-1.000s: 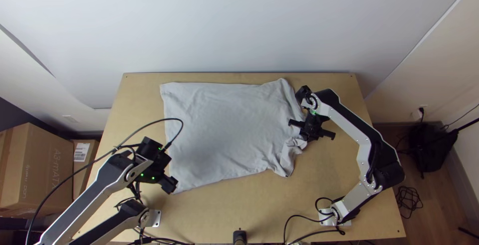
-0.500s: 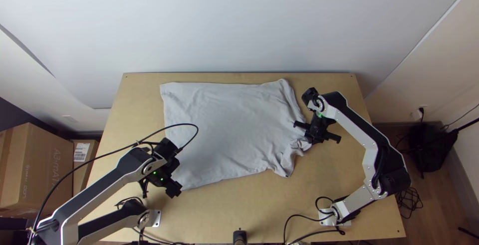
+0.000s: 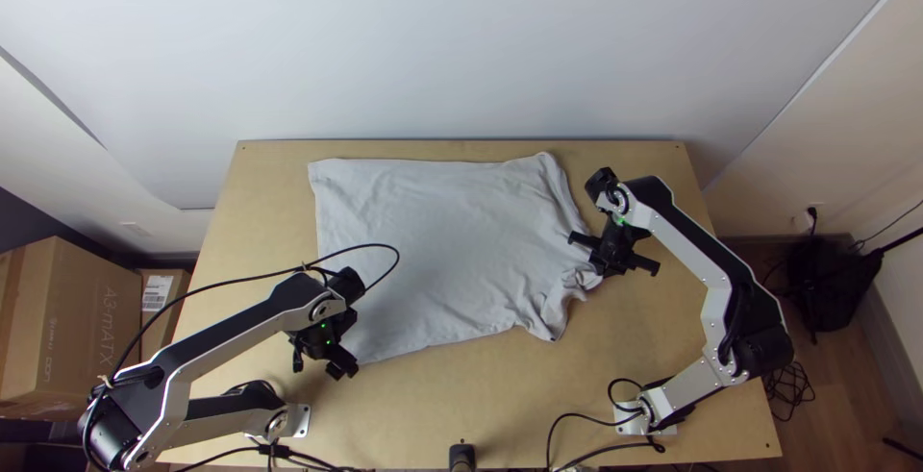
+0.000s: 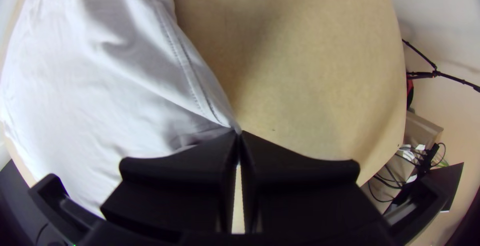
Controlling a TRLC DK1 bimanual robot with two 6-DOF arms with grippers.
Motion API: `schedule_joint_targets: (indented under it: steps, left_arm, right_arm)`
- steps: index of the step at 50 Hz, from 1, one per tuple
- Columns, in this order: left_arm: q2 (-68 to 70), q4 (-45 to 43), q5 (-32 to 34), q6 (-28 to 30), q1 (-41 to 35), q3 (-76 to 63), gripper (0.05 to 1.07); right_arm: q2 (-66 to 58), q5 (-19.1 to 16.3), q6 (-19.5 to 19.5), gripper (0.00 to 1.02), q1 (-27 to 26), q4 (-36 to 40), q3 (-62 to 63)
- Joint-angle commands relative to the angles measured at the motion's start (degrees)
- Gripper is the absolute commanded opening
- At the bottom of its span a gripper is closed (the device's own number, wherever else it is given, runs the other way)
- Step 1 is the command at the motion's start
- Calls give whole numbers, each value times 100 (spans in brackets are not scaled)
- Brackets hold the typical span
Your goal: Fold the t-shirt
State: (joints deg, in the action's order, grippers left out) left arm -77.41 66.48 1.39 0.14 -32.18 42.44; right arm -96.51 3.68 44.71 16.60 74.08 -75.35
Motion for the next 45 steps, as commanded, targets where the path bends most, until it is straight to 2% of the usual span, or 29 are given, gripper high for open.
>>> schedule_joint_targets:
  steps: [1, 10, 14, 16, 19, 21, 23, 39, 45]
  left_arm:
    - [-178, -21, -33, -102, -60, 2, 78]
    - [-460, -153, -25, -120, -113, 19, 78]
    - [-486, -285, -33, -146, -121, 46, 68]
    - [-477, -372, -25, -172, -121, 54, 60]
    - [-442, -601, -25, -190, -121, 28, 41]
    - [-416, -794, -33, -208, -130, 46, 27]
    - [-363, -996, -33, -164, -130, 54, 8]
    - [367, -1541, 28, -208, 828, 371, 8]
    - [516, -1620, 28, -383, 1302, 714, 8]
  right_arm:
    - [176, 62, -41, 2, -78, 62, 73]
    - [194, 62, -50, 2, -87, 62, 64]
    - [211, 62, -59, 2, -87, 62, 56]
    - [211, 62, -59, 2, -87, 62, 56]
    - [220, 62, -76, 2, -87, 62, 47]
    - [238, 62, -94, 2, -87, 62, 29]
    - [264, 62, -94, 2, -87, 62, 21]
    - [651, 54, -278, 2, -192, -70, -6]
    - [915, 54, -498, 2, -227, -184, -15]
